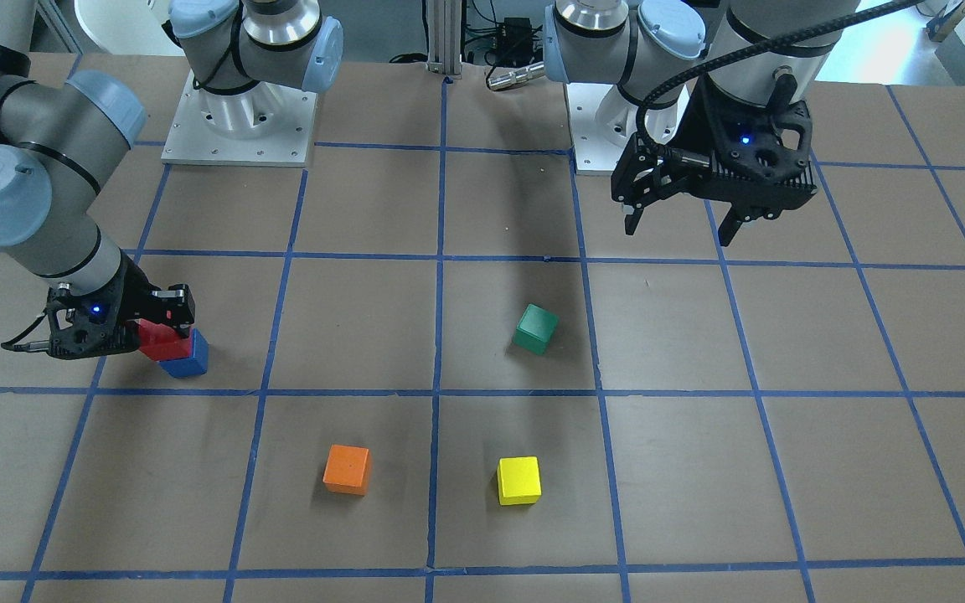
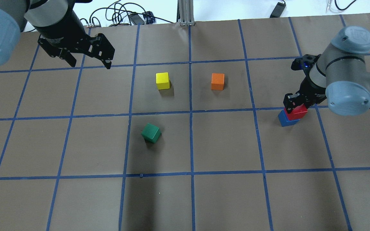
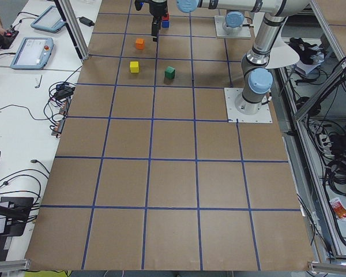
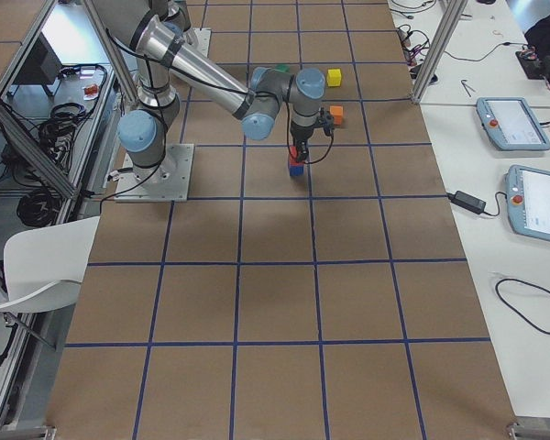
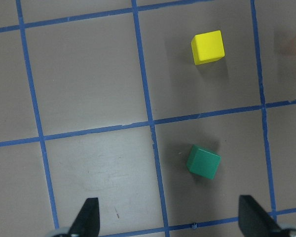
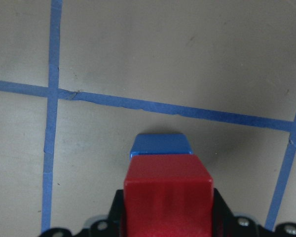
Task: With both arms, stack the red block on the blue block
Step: 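Lower the red cube onto the blue cube and open the right gripper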
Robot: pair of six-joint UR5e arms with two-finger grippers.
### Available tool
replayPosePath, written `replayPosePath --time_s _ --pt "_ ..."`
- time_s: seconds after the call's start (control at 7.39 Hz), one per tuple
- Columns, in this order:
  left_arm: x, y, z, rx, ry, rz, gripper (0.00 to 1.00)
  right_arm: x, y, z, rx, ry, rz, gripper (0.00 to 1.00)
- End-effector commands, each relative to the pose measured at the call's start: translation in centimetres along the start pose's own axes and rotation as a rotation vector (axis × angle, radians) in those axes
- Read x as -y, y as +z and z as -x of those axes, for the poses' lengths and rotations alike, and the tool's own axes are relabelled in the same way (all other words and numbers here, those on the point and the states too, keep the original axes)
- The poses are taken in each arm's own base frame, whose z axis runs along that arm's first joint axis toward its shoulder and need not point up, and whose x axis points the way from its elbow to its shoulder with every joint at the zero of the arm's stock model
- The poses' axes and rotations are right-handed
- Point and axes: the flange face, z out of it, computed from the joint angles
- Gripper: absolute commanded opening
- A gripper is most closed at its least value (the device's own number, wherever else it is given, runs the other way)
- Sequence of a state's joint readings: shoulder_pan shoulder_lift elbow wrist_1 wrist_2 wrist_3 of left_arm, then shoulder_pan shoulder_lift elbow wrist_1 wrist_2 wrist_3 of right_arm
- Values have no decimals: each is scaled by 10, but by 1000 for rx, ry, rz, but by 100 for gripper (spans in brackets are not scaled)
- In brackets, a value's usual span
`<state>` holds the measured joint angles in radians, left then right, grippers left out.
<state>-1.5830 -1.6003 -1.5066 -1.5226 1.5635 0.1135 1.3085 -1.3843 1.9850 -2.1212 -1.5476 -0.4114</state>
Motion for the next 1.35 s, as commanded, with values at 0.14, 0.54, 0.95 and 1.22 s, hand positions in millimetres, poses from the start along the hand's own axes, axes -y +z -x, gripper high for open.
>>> replayPosePath --time_s 0.14,0.54,0.95,1.22 --pt "0 0 0 1 0 0 100 0 0 0 -1 -3 -1 73" --pt "1 0 1 1 -1 0 100 0 0 1 1 0 -2 84" --pt "1 0 1 0 -1 -3 100 1 -57 4 1 69 0 100" --pt "1 0 1 0 -1 -2 100 14 -132 31 13 178 44 100"
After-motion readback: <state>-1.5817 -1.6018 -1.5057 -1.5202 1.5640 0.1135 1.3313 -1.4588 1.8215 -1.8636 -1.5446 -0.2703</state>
